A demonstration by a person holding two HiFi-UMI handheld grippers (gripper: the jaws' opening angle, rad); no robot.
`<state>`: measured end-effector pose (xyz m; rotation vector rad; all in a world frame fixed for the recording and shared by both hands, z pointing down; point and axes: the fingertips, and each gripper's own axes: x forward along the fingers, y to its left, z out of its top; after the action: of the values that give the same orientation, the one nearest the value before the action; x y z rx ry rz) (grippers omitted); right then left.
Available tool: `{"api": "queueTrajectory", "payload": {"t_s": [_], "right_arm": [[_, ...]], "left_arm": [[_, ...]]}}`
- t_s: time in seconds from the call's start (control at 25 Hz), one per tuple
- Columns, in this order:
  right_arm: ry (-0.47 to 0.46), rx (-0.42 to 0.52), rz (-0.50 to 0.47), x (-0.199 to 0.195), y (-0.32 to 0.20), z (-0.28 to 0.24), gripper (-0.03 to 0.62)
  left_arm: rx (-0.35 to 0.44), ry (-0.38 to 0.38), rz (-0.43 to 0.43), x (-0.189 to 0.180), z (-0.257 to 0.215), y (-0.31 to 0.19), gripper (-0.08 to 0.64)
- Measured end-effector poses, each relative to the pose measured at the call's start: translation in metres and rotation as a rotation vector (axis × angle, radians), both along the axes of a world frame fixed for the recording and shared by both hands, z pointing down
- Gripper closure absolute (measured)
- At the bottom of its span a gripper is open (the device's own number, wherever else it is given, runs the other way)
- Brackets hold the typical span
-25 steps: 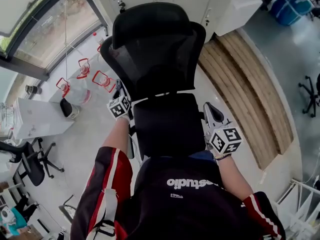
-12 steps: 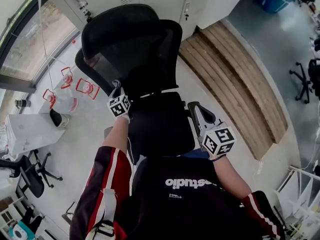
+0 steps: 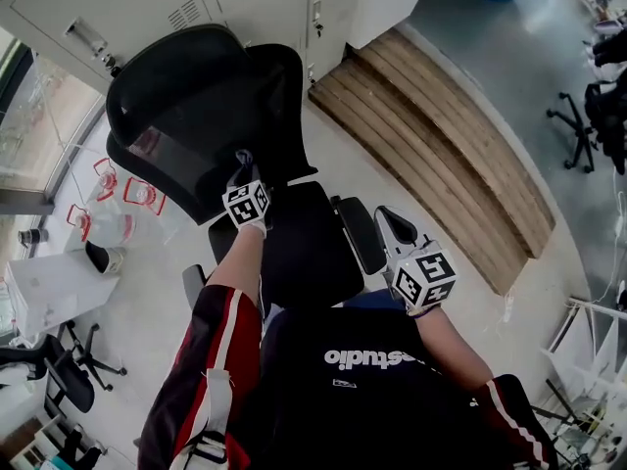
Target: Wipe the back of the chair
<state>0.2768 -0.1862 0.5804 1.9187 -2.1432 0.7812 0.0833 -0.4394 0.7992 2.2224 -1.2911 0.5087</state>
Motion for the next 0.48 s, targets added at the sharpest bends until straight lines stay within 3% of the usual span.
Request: {"api": "queueTrajectory", "payload": {"t_s": [0.48], "right_arm": [[-0.013, -0.022, 0.135, 0.073, 0.043, 0.009, 0.577]], "left_arm": [[-0.007, 0.029, 0.161, 0.128, 0.002, 0.019, 0.502]]}}
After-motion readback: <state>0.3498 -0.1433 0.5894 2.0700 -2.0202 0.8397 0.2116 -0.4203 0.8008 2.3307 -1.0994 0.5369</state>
